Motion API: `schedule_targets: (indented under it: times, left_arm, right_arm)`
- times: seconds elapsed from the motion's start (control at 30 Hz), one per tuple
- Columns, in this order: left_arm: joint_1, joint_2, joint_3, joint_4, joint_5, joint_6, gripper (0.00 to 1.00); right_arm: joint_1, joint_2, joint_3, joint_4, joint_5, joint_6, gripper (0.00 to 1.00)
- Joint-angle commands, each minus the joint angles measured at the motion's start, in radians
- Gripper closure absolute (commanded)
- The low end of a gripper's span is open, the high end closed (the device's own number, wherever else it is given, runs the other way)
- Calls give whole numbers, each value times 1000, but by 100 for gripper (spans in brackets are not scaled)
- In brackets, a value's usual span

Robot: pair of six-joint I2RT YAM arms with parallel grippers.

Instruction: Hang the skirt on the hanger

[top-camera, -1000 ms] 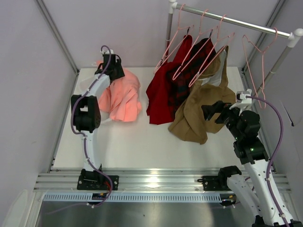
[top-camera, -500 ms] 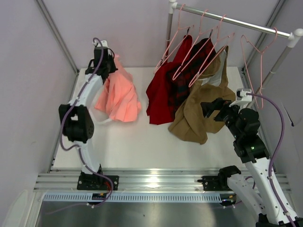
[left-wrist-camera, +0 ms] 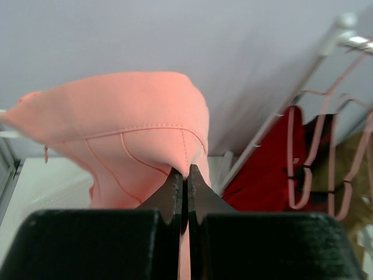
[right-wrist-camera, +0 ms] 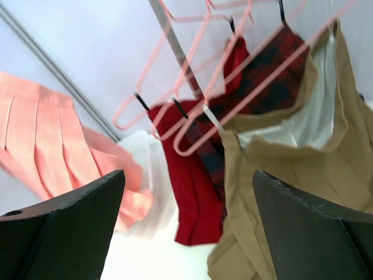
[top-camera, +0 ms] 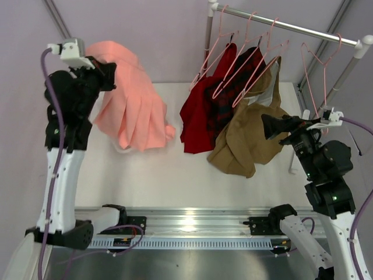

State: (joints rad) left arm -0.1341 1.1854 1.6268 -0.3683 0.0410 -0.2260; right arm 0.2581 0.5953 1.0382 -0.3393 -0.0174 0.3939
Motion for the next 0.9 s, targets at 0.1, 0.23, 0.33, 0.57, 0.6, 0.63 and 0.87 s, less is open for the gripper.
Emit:
schedule_targets:
  times: [0.1, 0.23, 0.33, 0.57, 0.6, 0.63, 0.87]
  left_arm:
    - [-30, -173, 62, -43, 216, -62, 100]
    - [-67, -230, 65, -78, 328, -102, 100]
    - [-113, -233, 68, -104, 364, -107, 100]
    - [-352, -118, 189, -219, 266, -35, 100]
    - [-428, -100, 206, -233, 232, -15, 100]
    - [-467, -84, 246, -259, 212, -4, 100]
    - [-734, 40, 484, -363, 24, 57, 100]
  right_arm:
    - [6, -51, 71, -47, -30, 19, 1]
    - [6, -68, 92, -121, -49, 29, 1]
    - [4, -78, 100, -180, -50, 42, 1]
    - [3, -141, 74, -286, 0, 82, 1]
    - [3, -152, 69, -308, 13, 85, 1]
    - [3, -175, 66, -319, 16, 89, 1]
    - [4, -223, 75, -369, 109, 80, 1]
